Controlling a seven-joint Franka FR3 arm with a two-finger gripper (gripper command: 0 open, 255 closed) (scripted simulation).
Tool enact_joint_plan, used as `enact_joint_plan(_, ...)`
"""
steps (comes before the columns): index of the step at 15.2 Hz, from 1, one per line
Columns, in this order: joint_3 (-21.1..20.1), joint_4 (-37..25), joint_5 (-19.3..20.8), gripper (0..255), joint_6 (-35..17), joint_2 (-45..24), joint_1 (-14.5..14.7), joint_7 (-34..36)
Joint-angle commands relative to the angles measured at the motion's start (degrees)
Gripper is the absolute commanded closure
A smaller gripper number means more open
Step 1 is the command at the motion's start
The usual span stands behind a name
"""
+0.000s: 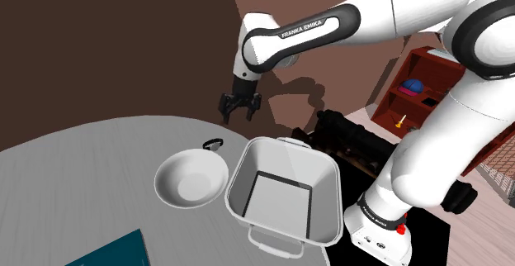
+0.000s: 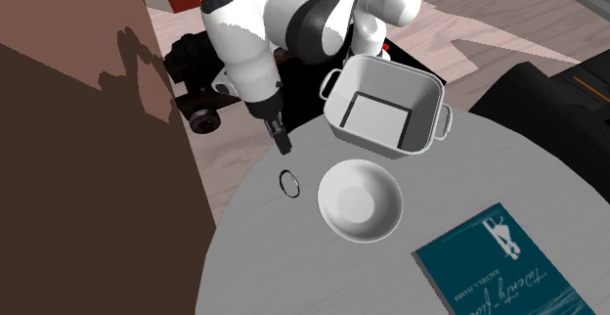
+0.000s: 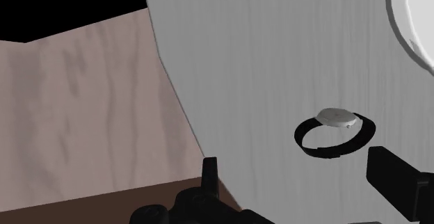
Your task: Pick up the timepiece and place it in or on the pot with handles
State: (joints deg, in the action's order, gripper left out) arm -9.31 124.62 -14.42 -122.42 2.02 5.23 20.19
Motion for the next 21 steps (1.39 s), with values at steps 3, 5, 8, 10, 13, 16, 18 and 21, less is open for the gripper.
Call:
enact_joint_plan(3,-0.9,-5.9,-1.5,0,-2.6,-8.9,0.9,2.1)
enact_joint_plan(5,-1.0,-5.9,-1.6,0,-3.5,-9.7,1.1,2.2)
enact_joint_plan(8,-1.2,-5.1,-1.8,0,-5.6,-10.9,1.4,2.2)
enact_joint_plan(10,-1.4,-4.5,-1.8,0,-7.0,-11.8,1.6,2.1)
enact_joint_plan(13,-1.5,-4.2,-1.9,0,-8.1,-12.5,1.8,2.1)
enact_joint_plan(16,-1.5,-4.2,-1.9,0,-8.1,-12.5,1.8,2.1)
enact_joint_plan(18,-1.5,-4.2,-1.9,0,-8.1,-12.5,1.8,2.1)
enact_joint_plan(21,-1.5,-4.2,-1.9,255,-8.1,-12.5,1.8,2.1)
